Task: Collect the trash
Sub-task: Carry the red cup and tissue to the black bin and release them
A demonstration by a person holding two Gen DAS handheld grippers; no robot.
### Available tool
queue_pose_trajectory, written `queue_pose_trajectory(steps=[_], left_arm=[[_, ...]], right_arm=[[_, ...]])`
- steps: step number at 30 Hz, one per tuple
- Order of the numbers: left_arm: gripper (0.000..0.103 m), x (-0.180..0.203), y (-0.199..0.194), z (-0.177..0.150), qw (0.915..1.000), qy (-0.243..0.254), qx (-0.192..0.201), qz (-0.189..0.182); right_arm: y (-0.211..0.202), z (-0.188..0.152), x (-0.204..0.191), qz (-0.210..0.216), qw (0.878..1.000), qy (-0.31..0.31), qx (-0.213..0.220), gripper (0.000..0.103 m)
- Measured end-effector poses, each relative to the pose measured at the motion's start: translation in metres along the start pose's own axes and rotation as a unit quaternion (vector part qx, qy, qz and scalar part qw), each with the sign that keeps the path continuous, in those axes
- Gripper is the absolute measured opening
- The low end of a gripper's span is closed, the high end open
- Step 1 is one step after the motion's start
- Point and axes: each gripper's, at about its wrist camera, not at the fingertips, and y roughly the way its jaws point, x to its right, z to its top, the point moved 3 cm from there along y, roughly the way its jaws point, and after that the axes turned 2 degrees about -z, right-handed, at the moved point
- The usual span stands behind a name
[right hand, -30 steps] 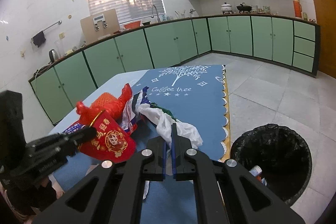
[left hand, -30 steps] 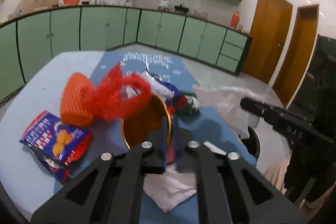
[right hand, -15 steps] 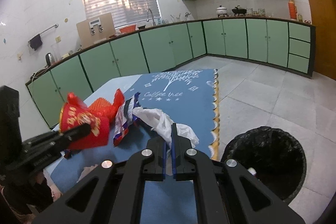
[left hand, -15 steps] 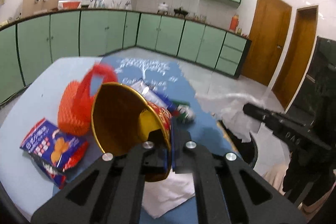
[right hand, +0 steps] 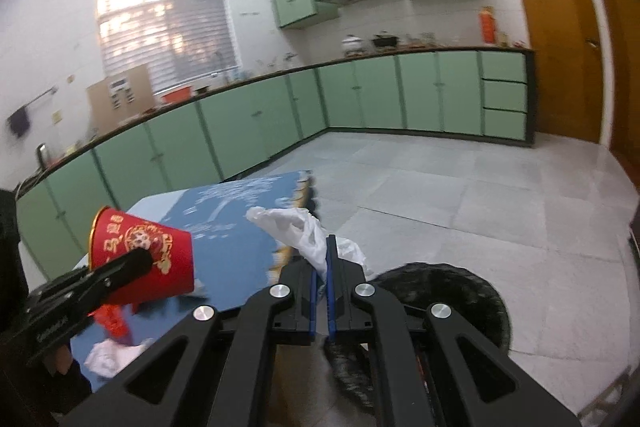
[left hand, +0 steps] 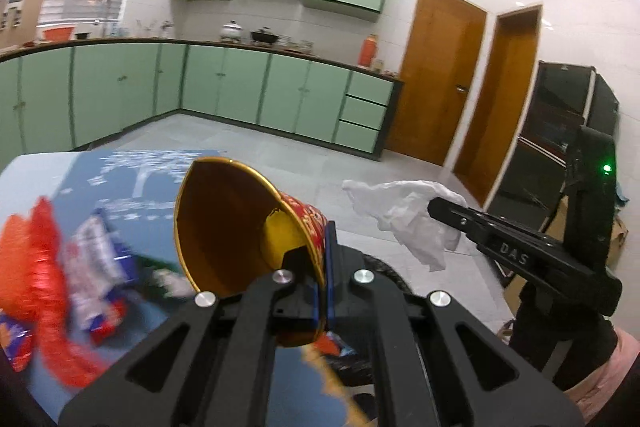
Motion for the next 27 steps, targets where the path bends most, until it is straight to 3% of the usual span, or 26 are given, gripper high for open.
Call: queue_pose_trajectory(steps=[8,16,19,22,24,26,27], left_arm=[[0.001,0.037,0.089,-0.006,0.9998,0.009,-0.019,0.004],[0.002,0.046,0.165,-0.023,0.9975,0.002,-0.060,0.037],[0.003,0.044,0.187,-0.030,0.9958,-0.008,-0.085,0.032],[0.015,0.042,0.210,-0.034,0.9930,-0.026,-0.115,0.009],[0.031,0.039,0.221,-0.034,0.9917,-0.033,-0.124,0.006],[0.032,0.038,0.231,-0.034,0.9906,-0.036,-0.132,0.000],[0.032,0.038,0.234,-0.034,0.9903,-0.036,-0.134,-0.001]], right_arm=[[0.032,-0.008,0.076,-0.053,0.998,0.012,-0.023,0.004],[0.069,-0.023,0.118,-0.060,0.997,0.032,-0.044,0.004],[0.081,-0.030,0.129,-0.060,0.996,0.035,-0.060,0.007],[0.091,-0.035,0.143,-0.065,0.994,0.040,-0.075,0.014],[0.094,-0.036,0.151,-0.070,0.994,0.044,-0.076,0.019],[0.095,-0.037,0.159,-0.069,0.993,0.052,-0.079,0.036],[0.094,-0.036,0.162,-0.072,0.993,0.055,-0.076,0.036]])
